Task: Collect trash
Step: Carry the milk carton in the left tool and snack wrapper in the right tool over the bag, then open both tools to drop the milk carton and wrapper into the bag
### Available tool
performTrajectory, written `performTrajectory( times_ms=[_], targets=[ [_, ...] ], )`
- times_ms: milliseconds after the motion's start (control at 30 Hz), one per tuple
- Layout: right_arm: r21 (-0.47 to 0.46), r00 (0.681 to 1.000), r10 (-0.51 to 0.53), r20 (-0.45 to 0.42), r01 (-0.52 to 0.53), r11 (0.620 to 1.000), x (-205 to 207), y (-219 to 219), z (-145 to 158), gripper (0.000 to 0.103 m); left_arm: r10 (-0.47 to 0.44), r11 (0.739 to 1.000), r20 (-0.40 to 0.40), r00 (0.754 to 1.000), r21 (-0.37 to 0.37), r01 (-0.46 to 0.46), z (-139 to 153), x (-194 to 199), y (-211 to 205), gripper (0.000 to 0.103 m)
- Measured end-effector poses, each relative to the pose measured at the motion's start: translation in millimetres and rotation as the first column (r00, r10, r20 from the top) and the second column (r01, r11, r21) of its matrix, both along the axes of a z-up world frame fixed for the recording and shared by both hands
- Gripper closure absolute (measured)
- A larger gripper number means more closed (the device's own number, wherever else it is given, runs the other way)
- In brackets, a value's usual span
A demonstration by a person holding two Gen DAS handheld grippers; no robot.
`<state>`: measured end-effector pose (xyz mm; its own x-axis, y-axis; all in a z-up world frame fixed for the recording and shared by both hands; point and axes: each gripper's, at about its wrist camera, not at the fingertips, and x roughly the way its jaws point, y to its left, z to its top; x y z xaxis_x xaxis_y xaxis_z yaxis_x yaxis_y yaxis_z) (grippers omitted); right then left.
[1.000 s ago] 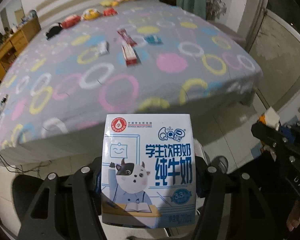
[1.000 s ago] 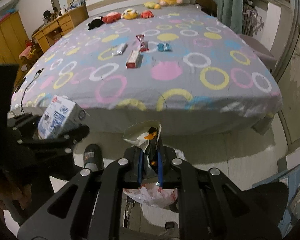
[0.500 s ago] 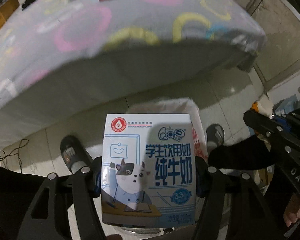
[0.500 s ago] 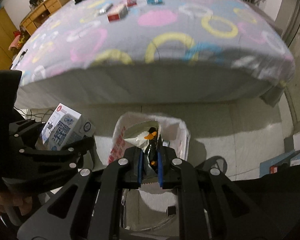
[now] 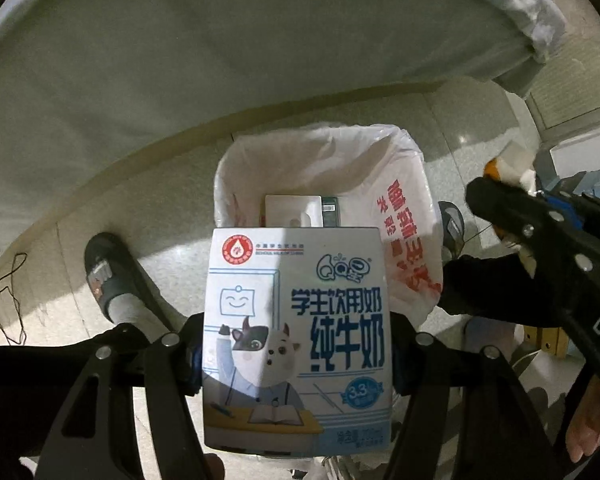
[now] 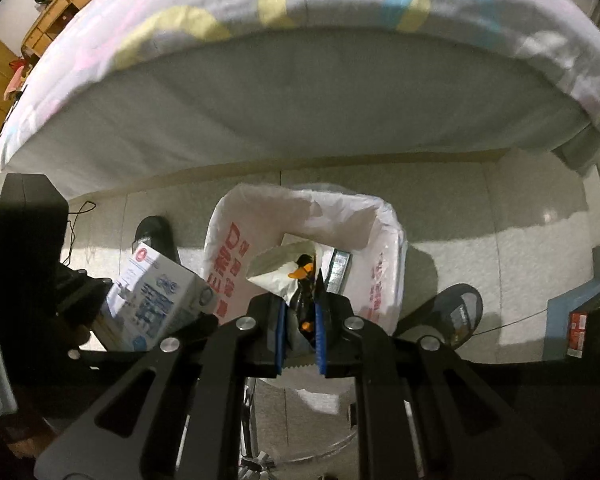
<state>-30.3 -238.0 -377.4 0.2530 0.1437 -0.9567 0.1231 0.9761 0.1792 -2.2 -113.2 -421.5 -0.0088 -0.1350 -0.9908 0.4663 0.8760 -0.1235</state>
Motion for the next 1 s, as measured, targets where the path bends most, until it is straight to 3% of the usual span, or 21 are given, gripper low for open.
performTrajectory(
  times_ms=[467, 500, 533, 567, 633, 1000],
  targets=[
    [0.011, 1.000, -0.003, -0.031, 0.003, 1.000, 12, 3, -14, 0.088, -0.009, 1.000, -0.021, 1.000, 0.008, 0.009, -17, 5, -8, 0.039],
    [0.013, 0.999, -0.003, -0.034, 0.003, 1.000, 12, 3, -15, 0.085, -0.008, 1.000, -0.014, 1.000, 0.015, 0.008, -17, 6, -8, 0.038],
    [0.011, 0.999, -0.003, -0.039, 0.004, 1.000, 13, 4, -16, 0.069, -0.009, 0.999, -0.007, 1.000, 0.036, 0.009, -19, 6, -8, 0.032],
    [0.008, 0.999, -0.006, -0.039, 0.006, 1.000, 14, 4, -17, 0.045, -0.008, 0.999, -0.006, 1.000, 0.050, 0.008, -20, 6, -7, 0.018],
    [0.004, 0.999, -0.020, -0.028, 0.020, 1.000, 14, 2, -17, 0.033, 0.000, 0.998, -0.003, 1.000, 0.070, 0.000, -21, 6, -5, 0.012],
    [0.006, 0.997, -0.079, -0.027, 0.079, 0.997, 12, -11, -18, 0.030, 0.033, 0.999, -0.016, 0.999, 0.042, -0.032, -17, 8, 5, 0.012]
  ],
)
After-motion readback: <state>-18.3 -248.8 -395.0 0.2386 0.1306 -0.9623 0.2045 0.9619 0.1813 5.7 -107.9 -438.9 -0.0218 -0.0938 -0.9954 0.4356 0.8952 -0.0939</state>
